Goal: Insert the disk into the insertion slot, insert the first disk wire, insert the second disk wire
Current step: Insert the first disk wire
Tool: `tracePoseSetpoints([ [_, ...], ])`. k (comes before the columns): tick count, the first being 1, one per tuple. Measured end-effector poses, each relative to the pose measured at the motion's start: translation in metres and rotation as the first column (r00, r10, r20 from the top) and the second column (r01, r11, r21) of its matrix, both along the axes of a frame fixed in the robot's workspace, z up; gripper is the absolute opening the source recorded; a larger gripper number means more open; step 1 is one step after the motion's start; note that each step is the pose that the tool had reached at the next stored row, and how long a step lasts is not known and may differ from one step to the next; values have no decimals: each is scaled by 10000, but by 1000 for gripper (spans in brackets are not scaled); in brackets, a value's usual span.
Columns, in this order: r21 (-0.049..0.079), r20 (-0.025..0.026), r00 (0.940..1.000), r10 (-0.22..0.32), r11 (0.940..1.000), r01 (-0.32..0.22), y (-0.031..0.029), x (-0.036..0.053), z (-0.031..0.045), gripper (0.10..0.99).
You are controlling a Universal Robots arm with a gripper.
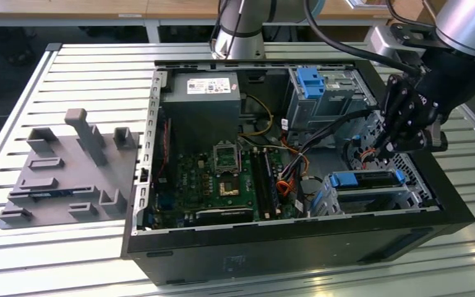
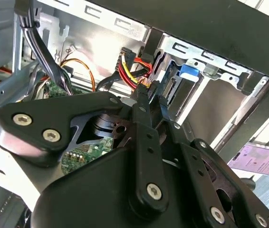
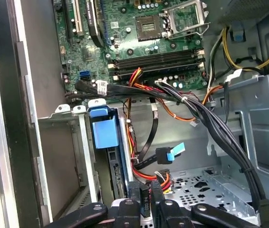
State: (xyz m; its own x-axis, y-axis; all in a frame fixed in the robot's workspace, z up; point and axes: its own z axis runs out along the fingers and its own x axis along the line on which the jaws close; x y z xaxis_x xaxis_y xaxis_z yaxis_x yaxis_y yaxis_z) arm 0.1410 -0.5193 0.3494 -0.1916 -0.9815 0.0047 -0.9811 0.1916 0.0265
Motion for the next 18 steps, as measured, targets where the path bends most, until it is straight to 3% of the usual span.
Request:
tracePoseSetpoints([
  [3, -129, 0, 10000, -56, 9999, 56, 8, 9, -5, 239],
  [6, -171, 0, 10000, -57, 9998, 57, 11, 10, -10, 239],
  [8, -193, 0, 10000, 17, 9998, -17, 12, 11, -10, 165],
  [12, -198, 0, 9978, 666, 9976, -666, 12, 11, -15, 165],
  [18, -203, 18, 9878, 1560, 9876, -1559, 9, 8, -27, 165],
])
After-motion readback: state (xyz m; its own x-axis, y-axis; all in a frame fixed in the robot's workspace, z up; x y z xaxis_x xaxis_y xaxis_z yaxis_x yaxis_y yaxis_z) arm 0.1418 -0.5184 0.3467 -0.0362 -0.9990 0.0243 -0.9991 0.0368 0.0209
